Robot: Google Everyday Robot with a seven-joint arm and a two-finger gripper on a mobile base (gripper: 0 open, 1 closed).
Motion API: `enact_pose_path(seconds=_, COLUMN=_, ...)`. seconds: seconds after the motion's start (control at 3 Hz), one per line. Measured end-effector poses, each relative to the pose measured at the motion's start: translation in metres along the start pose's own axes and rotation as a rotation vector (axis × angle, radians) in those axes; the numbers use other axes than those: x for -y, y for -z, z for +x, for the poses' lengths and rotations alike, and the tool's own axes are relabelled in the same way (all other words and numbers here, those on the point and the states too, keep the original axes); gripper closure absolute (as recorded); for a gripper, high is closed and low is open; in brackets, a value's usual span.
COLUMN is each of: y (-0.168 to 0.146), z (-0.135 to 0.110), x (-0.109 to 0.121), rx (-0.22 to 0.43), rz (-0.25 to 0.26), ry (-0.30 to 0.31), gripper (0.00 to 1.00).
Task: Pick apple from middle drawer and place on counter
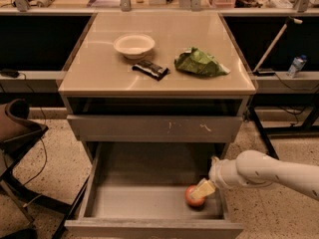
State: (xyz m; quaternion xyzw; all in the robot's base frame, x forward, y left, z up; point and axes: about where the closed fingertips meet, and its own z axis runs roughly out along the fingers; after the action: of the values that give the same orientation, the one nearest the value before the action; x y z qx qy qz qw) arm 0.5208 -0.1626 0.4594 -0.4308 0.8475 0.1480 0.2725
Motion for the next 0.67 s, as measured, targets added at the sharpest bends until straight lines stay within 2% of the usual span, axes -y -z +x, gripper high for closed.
enact_pose_path(seconds=0.33, y=0.002, z=0.003, x=0.01, rx=0.001, rz=0.032, ry=-0.003, gripper=0.0)
enact_pose_path(seconds=0.67, y=-0.014, z=0.015, x=-0.014, rx=0.013, rz=-0.043, ry=-0.028, gripper=0.0)
